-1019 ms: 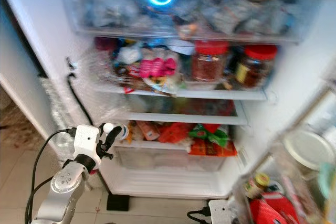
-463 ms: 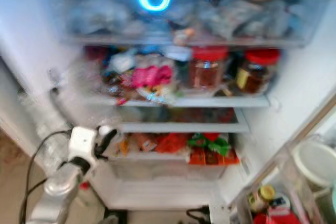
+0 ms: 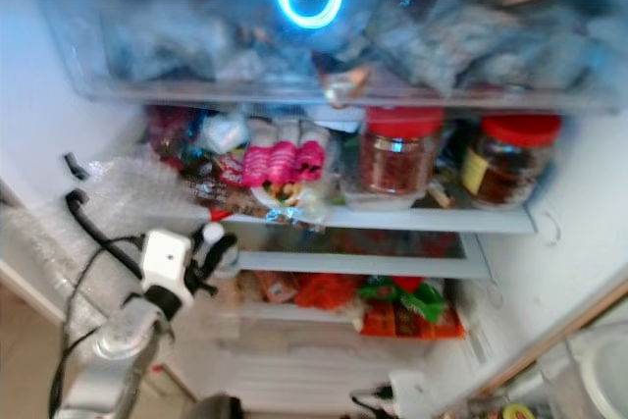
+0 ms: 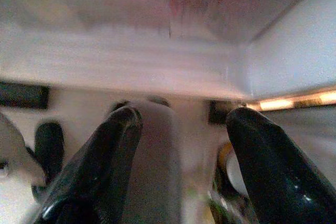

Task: Restocking fridge

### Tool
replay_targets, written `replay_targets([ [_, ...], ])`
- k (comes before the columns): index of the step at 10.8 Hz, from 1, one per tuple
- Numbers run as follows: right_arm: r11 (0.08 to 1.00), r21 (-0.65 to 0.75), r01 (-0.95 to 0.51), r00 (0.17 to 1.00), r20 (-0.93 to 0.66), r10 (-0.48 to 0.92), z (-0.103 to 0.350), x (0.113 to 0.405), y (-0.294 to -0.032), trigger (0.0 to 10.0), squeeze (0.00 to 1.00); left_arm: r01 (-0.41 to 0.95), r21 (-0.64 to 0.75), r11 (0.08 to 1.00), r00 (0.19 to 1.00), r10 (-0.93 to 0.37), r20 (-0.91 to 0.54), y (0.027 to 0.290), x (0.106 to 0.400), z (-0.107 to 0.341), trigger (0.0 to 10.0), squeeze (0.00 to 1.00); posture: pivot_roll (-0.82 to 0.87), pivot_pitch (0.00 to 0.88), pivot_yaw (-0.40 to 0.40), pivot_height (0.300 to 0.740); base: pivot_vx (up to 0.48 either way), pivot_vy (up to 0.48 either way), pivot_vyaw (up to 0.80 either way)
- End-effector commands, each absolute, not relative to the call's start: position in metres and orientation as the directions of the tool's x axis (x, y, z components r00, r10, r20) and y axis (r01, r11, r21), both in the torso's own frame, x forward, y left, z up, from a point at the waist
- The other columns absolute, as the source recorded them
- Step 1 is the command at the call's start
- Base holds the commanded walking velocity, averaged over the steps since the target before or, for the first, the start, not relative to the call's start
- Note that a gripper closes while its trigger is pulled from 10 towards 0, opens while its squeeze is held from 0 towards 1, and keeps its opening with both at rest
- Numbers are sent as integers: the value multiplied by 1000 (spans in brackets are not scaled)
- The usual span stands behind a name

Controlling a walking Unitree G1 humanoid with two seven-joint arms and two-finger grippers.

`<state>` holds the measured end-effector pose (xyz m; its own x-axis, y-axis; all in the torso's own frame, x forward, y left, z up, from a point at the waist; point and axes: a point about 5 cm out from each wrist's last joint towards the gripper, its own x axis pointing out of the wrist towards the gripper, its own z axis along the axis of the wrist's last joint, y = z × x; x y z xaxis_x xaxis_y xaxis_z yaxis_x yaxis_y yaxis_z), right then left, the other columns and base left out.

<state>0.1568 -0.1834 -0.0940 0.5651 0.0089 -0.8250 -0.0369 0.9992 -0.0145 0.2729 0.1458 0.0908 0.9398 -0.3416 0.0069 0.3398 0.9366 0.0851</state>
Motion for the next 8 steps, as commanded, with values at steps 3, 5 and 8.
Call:
replay_targets([
  [3,999,-8,-37,521,-853,12,-100,143,-183,10000,0,494,-34,869,860,-494,-127,136,262,76,10000,0,-84,35,1,651,0,0,0],
  [5,999,-6,-36,521,-854,14,-100,143,-182,10000,0,530,-54,846,836,-533,-135,140,260,81,10000,0,-82,32,2,651,0,0,0],
  [8,999,-9,-38,522,-853,12,-100,144,-182,10000,0,516,-13,857,856,-516,-27,137,270,105,10000,0,-84,30,2,651,0,0,0],
])
